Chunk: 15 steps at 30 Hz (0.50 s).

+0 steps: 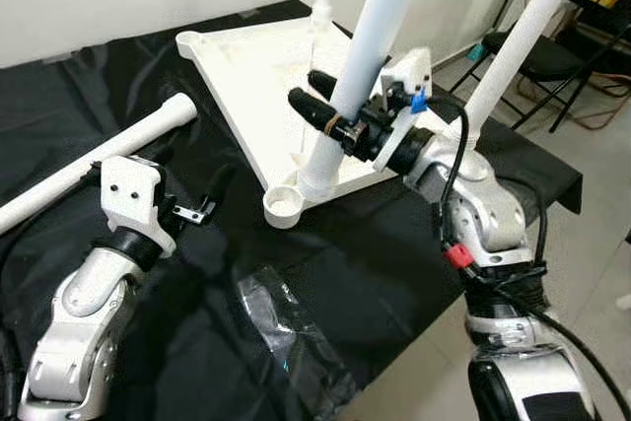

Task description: Building children table

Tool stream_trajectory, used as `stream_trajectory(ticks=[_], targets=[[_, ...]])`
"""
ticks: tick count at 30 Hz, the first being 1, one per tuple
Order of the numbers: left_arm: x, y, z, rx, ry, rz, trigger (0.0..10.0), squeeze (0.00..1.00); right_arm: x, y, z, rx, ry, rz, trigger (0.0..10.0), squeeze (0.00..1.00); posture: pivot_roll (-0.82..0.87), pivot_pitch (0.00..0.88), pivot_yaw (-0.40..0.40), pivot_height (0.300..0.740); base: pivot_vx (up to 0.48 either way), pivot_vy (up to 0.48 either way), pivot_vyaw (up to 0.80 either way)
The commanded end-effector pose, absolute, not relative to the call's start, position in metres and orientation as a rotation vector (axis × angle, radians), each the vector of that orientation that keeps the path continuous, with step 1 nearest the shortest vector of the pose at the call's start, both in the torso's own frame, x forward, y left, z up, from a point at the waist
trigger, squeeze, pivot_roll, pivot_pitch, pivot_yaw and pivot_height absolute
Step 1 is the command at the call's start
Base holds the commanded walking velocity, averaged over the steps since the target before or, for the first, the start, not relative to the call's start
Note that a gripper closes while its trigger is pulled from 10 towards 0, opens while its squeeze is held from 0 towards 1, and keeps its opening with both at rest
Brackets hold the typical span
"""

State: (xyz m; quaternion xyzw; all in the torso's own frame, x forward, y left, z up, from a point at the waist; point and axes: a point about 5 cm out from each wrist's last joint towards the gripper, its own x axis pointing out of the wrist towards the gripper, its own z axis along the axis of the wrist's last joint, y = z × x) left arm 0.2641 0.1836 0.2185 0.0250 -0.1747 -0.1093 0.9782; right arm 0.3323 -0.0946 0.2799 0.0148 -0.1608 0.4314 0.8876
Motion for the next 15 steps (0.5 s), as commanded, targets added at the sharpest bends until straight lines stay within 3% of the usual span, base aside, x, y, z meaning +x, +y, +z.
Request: stream_trajectory(ticks=[1,15], targets=[[0.265,0.177,0.208,0.023,-0.306,-0.237,10.0,0.00,0.326,-0.091,0.278,0.035,-0.353,0.889,10.0,0.00,0.02,0.063,-0.084,0.740,0.000,0.000,0.00],[0.269,0.156,0.186,-0.044,-0.234,-0.277,10.0,0.00,0.308,-0.083,0.275,-0.001,-0.377,1.005,10.0,0.00,0.03,0.000,-0.081,0.740,0.000,0.000,0.65]])
